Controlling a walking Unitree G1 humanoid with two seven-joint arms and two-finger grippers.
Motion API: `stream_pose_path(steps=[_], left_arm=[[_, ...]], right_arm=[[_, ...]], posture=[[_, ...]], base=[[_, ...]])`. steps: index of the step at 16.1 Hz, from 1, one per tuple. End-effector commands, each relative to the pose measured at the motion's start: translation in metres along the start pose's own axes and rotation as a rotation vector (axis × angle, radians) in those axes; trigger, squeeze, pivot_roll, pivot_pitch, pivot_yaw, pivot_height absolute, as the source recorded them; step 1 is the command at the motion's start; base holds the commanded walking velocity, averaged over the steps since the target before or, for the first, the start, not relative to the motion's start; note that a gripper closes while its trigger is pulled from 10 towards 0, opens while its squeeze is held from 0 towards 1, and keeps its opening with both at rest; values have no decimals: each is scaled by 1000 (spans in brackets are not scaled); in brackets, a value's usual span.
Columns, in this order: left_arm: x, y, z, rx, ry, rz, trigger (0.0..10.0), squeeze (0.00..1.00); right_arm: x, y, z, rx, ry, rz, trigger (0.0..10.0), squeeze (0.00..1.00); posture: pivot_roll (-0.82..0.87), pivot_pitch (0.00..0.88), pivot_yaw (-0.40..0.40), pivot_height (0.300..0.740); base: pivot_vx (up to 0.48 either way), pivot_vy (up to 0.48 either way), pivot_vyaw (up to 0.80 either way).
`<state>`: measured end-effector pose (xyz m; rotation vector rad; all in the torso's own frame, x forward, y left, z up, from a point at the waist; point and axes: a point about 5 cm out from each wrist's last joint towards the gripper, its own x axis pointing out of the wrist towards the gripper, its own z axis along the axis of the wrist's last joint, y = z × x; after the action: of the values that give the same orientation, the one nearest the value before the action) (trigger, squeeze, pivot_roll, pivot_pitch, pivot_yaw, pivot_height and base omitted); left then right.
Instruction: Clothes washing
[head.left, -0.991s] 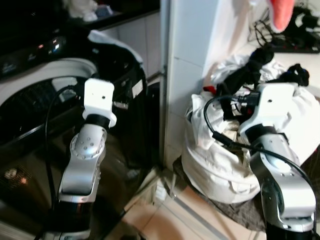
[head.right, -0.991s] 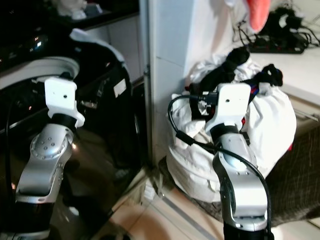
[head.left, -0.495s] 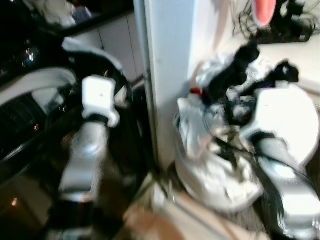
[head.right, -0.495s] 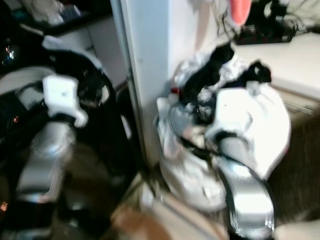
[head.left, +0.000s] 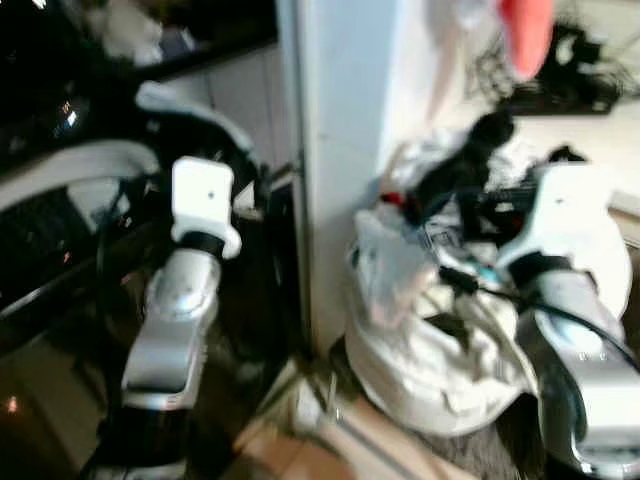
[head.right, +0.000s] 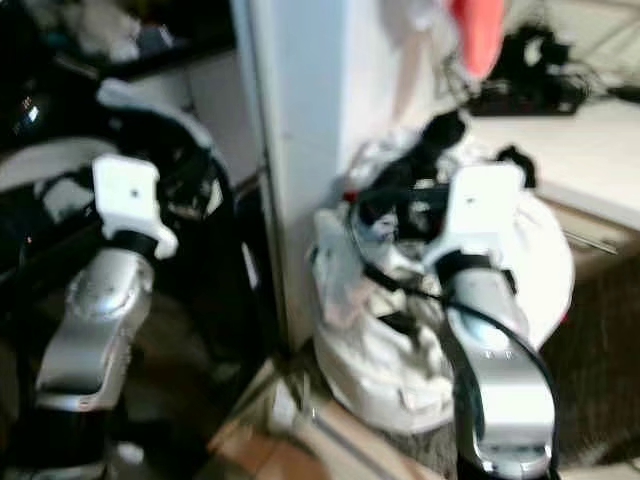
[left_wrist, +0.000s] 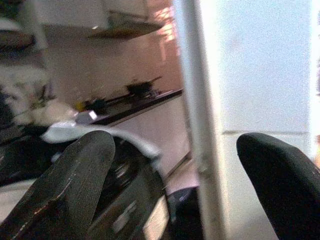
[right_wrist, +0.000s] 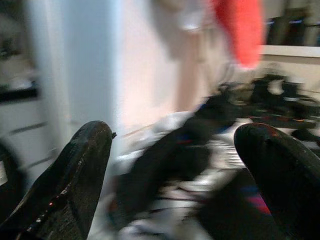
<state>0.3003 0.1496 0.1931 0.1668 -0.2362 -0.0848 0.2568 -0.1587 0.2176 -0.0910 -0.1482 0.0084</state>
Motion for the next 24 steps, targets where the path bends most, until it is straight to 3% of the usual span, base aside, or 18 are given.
stream_pose_path(steps=[1, 3, 10, 11, 14, 16, 18, 19, 24], left_arm=[[0, 2, 2, 10, 1, 6, 10000, 0], [1, 2, 2, 12, -3, 7, 10000, 0], [3, -2, 0, 18, 8, -27, 10000, 0], [3, -5, 2, 101, -12, -41, 10000, 0], [4, -6, 1, 58, 8, -23, 10000, 0], [4, -4, 2, -4, 3, 4, 10000, 0], [5, -3, 4, 38, -6, 4, 10000, 0], [4, -4, 2, 19, -1, -5, 10000, 0], [4, -2, 2, 48, 11, -4, 10000, 0]], right_arm=[[2, 0, -2, -13, 17, 1, 10000, 0], [-2, -5, -11, 35, 69, -23, 10000, 0], [-13, -7, -21, 65, 108, -49, 10000, 0], [-13, -8, -21, 62, 107, -53, 10000, 0], [-13, -9, -20, 47, 105, -57, 10000, 0], [-9, -10, -20, -13, 113, -44, 10000, 0], [-6, -9, -15, -20, 87, -17, 10000, 0], [-4, -8, -12, -37, 72, 11, 10000, 0], [2, -12, -10, -27, 57, -19, 10000, 0]], posture=[[-32, 0, 6, 740], [-36, 0, 10, 740], [-53, 0, 34, 740], [-57, 0, 39, 740], [-60, 0, 39, 740], [-57, 0, 35, 740], [-54, 0, 27, 740], [-52, 0, 21, 740], [-50, 0, 15, 740]], base=[[0, 0, 0], [0, 354, -241], [0, 428, -645], [0, -480, 0], [0, -480, 0], [0, 0, 0], [0, 0, 0], [0, 0, 444], [254, 0, 729]])
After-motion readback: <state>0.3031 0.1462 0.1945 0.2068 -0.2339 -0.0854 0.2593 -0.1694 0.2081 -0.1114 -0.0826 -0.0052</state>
